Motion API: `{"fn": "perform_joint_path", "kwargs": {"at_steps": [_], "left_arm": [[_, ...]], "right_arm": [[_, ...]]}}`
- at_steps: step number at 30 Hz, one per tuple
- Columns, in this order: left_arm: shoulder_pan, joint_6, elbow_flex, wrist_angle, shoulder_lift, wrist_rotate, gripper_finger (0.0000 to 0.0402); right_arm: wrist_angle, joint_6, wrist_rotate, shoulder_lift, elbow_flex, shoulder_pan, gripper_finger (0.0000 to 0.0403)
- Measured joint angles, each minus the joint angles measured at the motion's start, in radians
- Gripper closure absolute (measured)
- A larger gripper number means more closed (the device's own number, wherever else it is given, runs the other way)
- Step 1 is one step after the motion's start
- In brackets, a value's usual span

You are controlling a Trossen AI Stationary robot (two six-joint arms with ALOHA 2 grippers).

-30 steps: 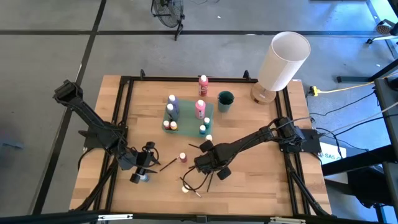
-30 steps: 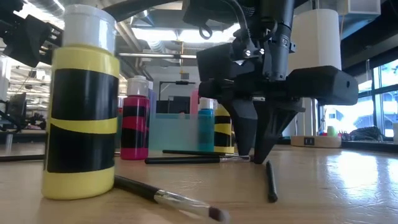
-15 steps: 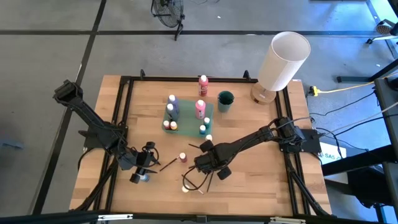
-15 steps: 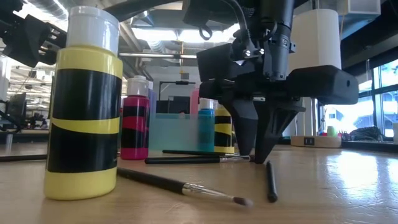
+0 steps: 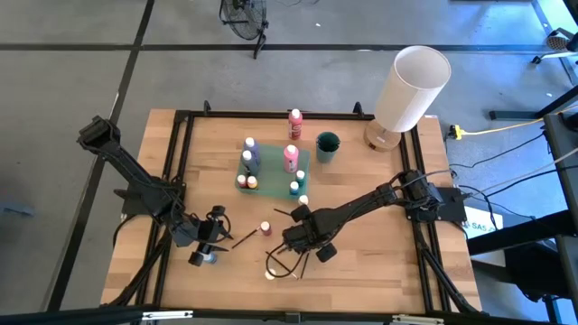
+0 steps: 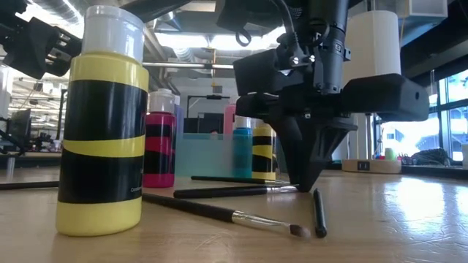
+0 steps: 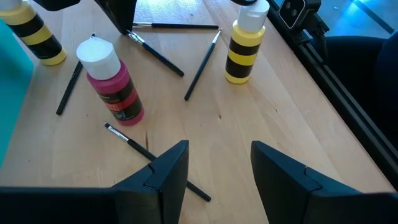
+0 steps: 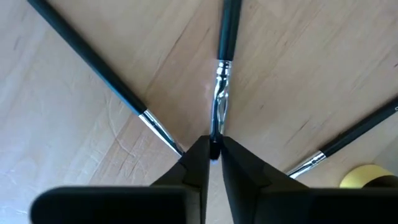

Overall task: Pick & Place Paint Supplies
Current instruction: Put the black paint brush into the dark green cup

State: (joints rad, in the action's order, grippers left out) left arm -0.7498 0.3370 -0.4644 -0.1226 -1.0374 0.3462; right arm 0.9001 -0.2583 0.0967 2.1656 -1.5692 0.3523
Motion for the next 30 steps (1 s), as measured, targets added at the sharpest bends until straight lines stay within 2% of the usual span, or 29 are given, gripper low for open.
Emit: {"fn": "perform_joint_path", "kwargs": {"at_steps": [15,30], "left_arm": [[0.0,0.0,0.0,0.0,0.0,0.0,0.0233],[0.0,0.0,0.0,0.0,0.0,0.0,0.0233]], "right_arm": [[-0.018,0.068,0.035,0.001,0.0,0.001,0.0398],[0.024,0.114,0.03,-0.005,-0.017,0.016,0.0402]]}}
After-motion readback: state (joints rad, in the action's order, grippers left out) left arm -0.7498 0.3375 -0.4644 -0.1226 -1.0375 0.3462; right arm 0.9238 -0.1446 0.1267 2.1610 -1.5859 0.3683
